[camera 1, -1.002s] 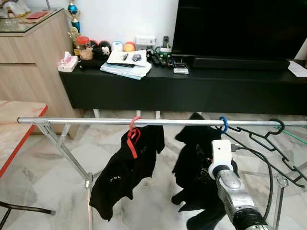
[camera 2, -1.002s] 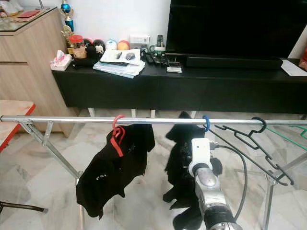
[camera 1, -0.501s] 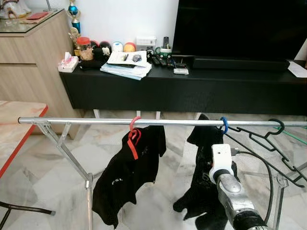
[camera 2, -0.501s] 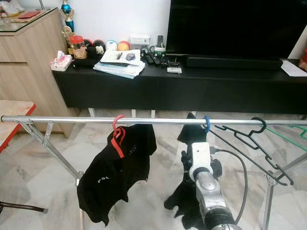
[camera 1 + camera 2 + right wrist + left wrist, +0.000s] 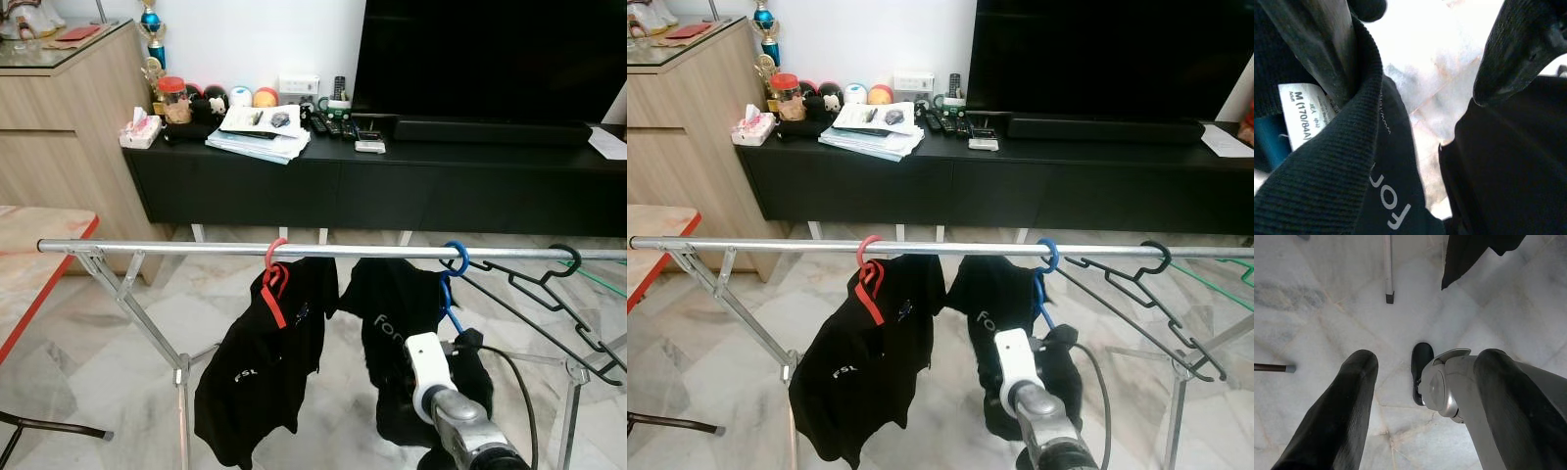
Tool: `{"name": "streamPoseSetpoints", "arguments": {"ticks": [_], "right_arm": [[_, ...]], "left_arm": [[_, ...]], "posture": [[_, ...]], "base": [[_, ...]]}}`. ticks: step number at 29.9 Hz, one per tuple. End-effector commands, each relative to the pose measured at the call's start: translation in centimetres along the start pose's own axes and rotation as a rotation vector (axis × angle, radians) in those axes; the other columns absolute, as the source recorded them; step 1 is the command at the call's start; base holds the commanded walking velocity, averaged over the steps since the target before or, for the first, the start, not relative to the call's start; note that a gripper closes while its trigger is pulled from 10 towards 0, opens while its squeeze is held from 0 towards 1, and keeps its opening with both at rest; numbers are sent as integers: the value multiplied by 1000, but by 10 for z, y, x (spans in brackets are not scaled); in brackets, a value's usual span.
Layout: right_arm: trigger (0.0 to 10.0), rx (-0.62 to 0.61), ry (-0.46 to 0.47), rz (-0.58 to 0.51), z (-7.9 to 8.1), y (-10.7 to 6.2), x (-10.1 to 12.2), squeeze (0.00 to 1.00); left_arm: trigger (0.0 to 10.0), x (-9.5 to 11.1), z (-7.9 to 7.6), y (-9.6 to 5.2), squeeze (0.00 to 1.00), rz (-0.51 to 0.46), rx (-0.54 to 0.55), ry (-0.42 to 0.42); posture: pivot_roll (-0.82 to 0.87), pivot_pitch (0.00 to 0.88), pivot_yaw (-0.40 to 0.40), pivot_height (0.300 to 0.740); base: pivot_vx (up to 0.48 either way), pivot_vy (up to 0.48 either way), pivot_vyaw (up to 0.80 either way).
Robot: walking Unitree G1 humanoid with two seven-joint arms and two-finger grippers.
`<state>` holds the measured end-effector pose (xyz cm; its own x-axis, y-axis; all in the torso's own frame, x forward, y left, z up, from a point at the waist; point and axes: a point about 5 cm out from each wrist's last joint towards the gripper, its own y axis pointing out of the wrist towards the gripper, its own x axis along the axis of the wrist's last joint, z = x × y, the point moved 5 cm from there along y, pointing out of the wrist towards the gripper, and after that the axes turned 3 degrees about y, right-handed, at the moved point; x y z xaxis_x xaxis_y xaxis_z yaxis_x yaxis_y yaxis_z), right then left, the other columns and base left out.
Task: Hang hanger
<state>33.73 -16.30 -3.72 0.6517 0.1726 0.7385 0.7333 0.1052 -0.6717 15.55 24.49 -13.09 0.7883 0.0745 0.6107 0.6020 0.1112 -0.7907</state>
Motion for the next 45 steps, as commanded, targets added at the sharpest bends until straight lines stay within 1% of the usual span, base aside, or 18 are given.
{"name": "streamPoseSetpoints", "arguments": {"ticks": [1, 2, 3, 4, 5, 8, 9, 15, 20, 23, 24, 25, 28, 34, 38, 40, 41, 45], "right_arm": [[10000, 16, -4, 90, 2, -2, -27, 0], [10000, -33, 10, 36, -4, -2, -19, 0], [10000, -33, 10, 36, -4, -2, -19, 0], [10000, -76, 89, -93, -11, -2, 4, 0], [10000, -88, 116, -158, -14, -3, 17, 0], [10000, -84, 138, -259, -17, -6, 42, 0], [10000, -87, 149, -338, -18, -9, 61, 0], [10000, -129, 192, -459, -27, -16, 92, 0], [10000, -132, 186, -489, -27, -18, 101, 0], [10000, -153, 204, -557, -31, -24, 113, 0], [10000, -190, 227, -604, -38, -29, 119, 0], [10000, -190, 227, -604, -38, -29, 119, 0], [10000, -323, 285, -704, -60, -44, 127, 0], [10000, -432, 291, -764, -72, -58, 122, 0], [10000, -485, 328, -666, -76, -51, 100, 0], [10000, -474, 404, -611, -75, -45, 87, 0], [10000, -483, 400, -585, -76, -43, 83, 0], [10000, -470, 436, -533, -75, -38, 78, 0]], "left_arm": [[10000, -9, 2, -2, 0, 33, 4, -12], [10000, -9, 2, -2, 0, 33, 4, -11], [10000, -9, 2, -2, 0, 33, 4, -11], [10000, -9, 3, -2, 0, 32, 6, -11], [10000, -9, 3, -2, 0, 32, 7, -9], [10000, -9, 3, -2, 0, 32, 9, -6], [10000, -9, 3, -2, 0, 33, 11, -4], [10000, -8, 3, -2, 0, 30, 15, -5], [10000, -8, 3, -2, 0, 29, 17, -6], [10000, -8, 4, -2, 0, 28, 21, -6], [10000, -8, 4, -2, 0, 28, 24, -7], [10000, -8, 4, -2, 0, 28, 24, -7], [10000, -8, 6, -2, 0, 25, 33, -3], [10000, -7, 9, -3, 0, 20, 53, 8], [10000, -7, 9, -3, 0, 19, 56, 8], [10000, -7, 9, -3, 0, 20, 55, 8], [10000, -7, 9, -3, 0, 20, 55, 9], [10000, -7, 9, -3, 0, 21, 57, 8]], "posture": [[126, 52, -36, 740], [129, 54, -36, 740], [129, 54, -36, 740], [129, 53, -35, 740], [126, 53, -33, 740], [123, 51, -32, 740], [125, 51, -33, 740], [128, 50, -35, 740], [131, 53, -36, 740], [133, 54, -37, 740], [131, 56, -36, 740], [131, 56, -36, 740], [127, 59, -34, 740], [123, 62, -32, 740], [124, 62, -32, 740], [125, 60, -32, 740], [127, 61, -31, 740], [127, 58, -31, 740]], "base": [[0, 0, 0], [0, 0, 0], [0, 0, 0], [0, 0, 0], [0, 0, 0], [0, 0, 0], [0, 0, 0], [0, 0, 0], [0, 0, 0], [0, 0, 0], [0, 0, 0], [0, 0, 0], [0, 0, 0], [0, 0, 0], [0, 0, 0], [0, 0, 0], [0, 0, 0], [0, 0, 0]]}}
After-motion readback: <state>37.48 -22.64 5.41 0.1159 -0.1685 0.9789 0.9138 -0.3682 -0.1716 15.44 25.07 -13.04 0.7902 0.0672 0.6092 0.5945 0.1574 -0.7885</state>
